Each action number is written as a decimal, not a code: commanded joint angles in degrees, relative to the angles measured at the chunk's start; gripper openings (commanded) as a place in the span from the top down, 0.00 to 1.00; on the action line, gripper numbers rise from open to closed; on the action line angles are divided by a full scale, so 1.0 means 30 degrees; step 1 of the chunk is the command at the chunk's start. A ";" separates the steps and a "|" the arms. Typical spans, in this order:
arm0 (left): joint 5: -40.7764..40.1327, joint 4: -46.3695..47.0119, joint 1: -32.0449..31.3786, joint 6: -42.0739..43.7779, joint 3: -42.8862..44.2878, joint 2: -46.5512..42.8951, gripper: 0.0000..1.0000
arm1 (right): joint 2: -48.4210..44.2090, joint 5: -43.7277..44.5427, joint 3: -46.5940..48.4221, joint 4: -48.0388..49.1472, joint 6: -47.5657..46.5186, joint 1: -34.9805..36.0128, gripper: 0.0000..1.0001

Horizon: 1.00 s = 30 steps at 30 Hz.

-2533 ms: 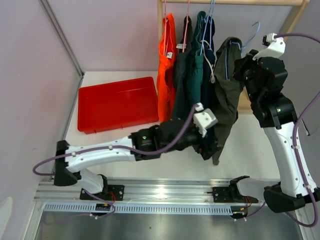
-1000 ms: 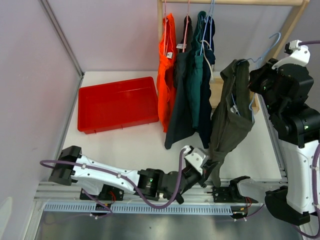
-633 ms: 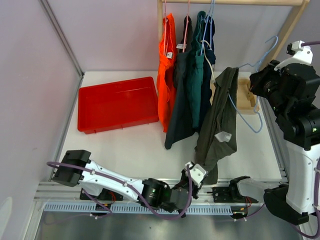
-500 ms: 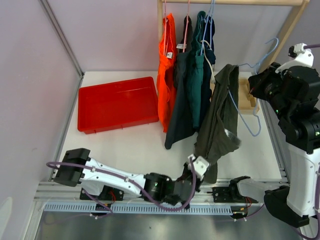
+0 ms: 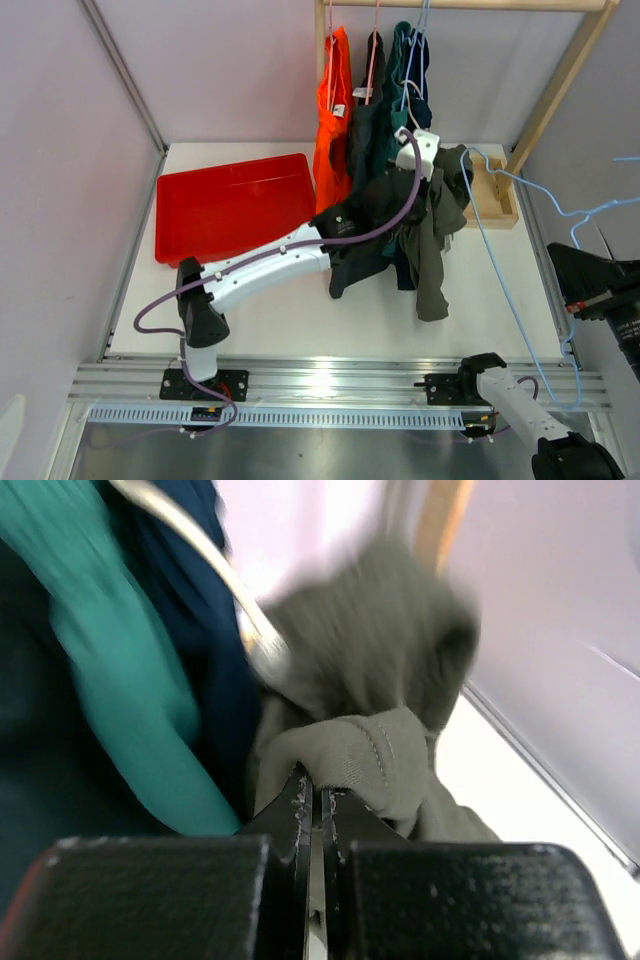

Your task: Remove the shorts from the hanger

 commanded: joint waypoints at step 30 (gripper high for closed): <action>0.8064 -0.9818 1.7867 0.1705 0.8573 -0.5552 1.00 | 1.3616 -0.1056 0.1322 1.1099 -0.2709 -0.4595 1.00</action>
